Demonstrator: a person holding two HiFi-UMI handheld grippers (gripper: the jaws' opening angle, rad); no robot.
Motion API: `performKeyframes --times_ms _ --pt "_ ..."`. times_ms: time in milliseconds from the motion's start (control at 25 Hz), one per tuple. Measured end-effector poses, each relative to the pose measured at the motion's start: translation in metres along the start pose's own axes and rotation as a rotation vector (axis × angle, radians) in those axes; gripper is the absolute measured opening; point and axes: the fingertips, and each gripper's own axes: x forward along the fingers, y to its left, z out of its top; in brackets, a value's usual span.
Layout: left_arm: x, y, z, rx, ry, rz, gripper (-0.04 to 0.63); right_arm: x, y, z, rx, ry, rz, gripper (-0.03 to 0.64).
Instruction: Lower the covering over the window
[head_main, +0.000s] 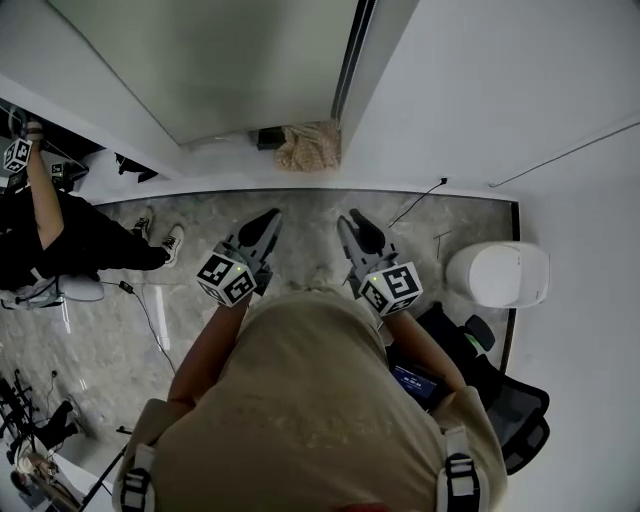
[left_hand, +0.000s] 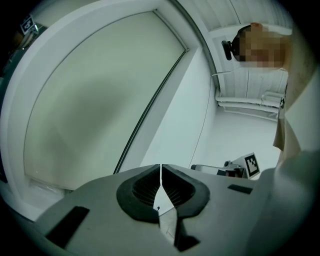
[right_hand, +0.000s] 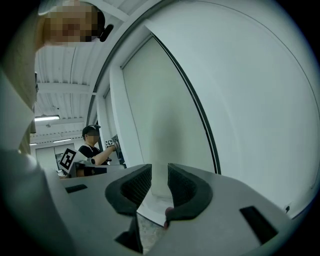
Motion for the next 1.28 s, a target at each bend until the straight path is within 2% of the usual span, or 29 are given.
performKeyframes --times_ms 320,800,1280 --pt "0.017 -0.03 -0.012 0.013 0.028 -0.039 0.023 -0.005 -0.01 0.001 -0.025 0.0 0.022 0.087" --pt "0.015 -0.031 -0.028 0.006 0.015 0.015 0.023 -0.009 -0.021 -0.013 -0.029 0.017 0.052 0.087" --pt "0.035 -0.029 -0.051 0.002 0.043 0.022 0.024 -0.017 -0.043 -0.022 -0.005 0.01 0.044 0.087"
